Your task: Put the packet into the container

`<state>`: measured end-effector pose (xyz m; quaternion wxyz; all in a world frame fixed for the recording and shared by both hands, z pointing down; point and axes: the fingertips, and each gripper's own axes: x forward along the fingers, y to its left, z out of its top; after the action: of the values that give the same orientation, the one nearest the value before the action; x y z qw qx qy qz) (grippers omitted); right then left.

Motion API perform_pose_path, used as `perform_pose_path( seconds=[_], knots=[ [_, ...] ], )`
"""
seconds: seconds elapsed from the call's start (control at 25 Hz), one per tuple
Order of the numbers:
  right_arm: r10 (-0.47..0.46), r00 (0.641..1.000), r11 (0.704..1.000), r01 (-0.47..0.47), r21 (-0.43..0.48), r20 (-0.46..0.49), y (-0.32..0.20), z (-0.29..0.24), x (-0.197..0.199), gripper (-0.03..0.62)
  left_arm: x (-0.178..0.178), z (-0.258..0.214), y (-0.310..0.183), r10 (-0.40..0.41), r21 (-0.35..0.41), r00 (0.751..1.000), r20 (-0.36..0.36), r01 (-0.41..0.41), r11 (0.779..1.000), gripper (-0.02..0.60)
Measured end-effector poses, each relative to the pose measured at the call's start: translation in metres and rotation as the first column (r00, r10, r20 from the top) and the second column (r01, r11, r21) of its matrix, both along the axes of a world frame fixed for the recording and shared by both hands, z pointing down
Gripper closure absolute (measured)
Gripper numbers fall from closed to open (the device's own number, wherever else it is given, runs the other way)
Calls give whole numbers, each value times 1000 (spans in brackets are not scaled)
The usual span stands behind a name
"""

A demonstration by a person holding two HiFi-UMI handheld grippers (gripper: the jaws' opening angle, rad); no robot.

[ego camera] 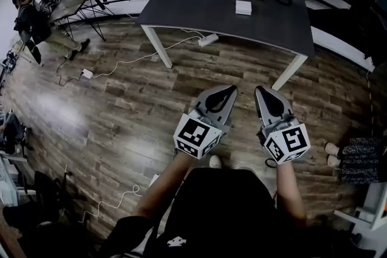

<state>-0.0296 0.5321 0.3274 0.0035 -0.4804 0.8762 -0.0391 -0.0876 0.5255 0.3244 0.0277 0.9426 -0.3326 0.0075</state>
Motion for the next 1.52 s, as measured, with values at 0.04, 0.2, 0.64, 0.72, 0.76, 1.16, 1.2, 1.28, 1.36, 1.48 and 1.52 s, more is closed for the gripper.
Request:
perform_pose_path(
  seconds=[0.04,0.2,0.64,0.72,0.76,1.16,1.2,1.28,1.36,1.48,1.52],
  knots=[
    [1,1000,1000,-1,1,-1,-7,0,-5,589,-5,0,-8,0,-1,1000,0,0,1000,586],
    [6,1000,1000,-6,-4,-5,-32,1,-14,589,-15,2,-35,2,-5,1000,-7,-2,1000,586],
    [4,1000,1000,-4,-14,-11,-96,11,-11,589,-15,19,-98,-5,-35,1000,-13,4,999,586],
    [0,1000,1000,0,-11,-9,-111,12,-6,589,-9,22,-114,-5,-35,1000,-11,4,999,586],
    [-2,1000,1000,2,-10,-6,-119,12,-2,589,-6,23,-122,-5,-37,1000,-9,5,999,586],
    [-23,1000,1000,23,-9,8,-207,7,47,589,46,23,-210,-17,-62,1000,1,17,998,586],
    [-21,1000,1000,21,-9,9,-216,7,53,589,52,22,-218,-19,-63,1000,2,19,998,586],
    [-16,1000,1000,16,-8,14,-233,5,65,589,62,22,-234,-21,-67,1000,6,22,998,586],
    [-16,1000,1000,16,-10,21,-249,4,74,589,71,21,-249,-20,-70,1000,14,21,997,586],
    [-19,1000,1000,19,-10,25,-268,3,83,589,81,19,-269,-17,-68,1000,19,19,998,586],
    [-20,999,1000,20,-9,27,-274,3,86,589,84,19,-275,-17,-66,1000,21,19,998,586]
  ],
)
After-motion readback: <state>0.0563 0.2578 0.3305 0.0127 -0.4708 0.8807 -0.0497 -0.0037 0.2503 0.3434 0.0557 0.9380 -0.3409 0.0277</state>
